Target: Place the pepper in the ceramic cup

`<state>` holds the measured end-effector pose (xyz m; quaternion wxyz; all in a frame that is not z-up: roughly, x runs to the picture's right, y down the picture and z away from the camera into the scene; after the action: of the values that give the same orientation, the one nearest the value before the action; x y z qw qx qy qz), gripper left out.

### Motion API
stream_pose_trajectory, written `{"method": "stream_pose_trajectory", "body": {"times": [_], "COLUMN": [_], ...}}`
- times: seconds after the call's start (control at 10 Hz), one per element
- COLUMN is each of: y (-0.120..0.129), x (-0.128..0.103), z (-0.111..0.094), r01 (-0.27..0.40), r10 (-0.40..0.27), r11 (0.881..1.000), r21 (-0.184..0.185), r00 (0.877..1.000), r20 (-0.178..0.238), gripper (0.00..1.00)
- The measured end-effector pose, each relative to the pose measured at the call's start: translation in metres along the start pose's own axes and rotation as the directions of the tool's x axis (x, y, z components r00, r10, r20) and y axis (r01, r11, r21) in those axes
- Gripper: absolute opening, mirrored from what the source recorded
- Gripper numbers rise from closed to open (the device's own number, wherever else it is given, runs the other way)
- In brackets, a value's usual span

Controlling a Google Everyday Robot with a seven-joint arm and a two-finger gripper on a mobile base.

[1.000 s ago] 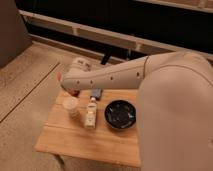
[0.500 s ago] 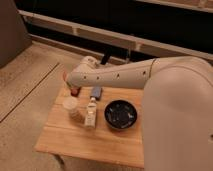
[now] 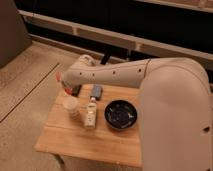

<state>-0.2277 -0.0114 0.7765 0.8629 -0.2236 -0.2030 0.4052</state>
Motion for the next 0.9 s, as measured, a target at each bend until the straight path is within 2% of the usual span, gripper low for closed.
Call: {"method": "stream_pose_trajectory", "body": {"times": [0.2, 0.7, 0.9], "y": [-0.0002, 0.0003, 0.0048], "x": [0.0080, 0.0077, 0.0025], "z": [-0.0016, -0.0013, 0.0008], "r01": [0.007, 0.007, 0.025], "r10": [-0.007, -0.007, -0.025], "r11": [1.000, 1.000, 1.000], "r21": [0.002, 0.002, -0.009], "r00": [1.000, 1.000, 1.000], "r20": [-0.009, -0.009, 0.007], "gripper": [0.00, 0.00, 0.00]}}
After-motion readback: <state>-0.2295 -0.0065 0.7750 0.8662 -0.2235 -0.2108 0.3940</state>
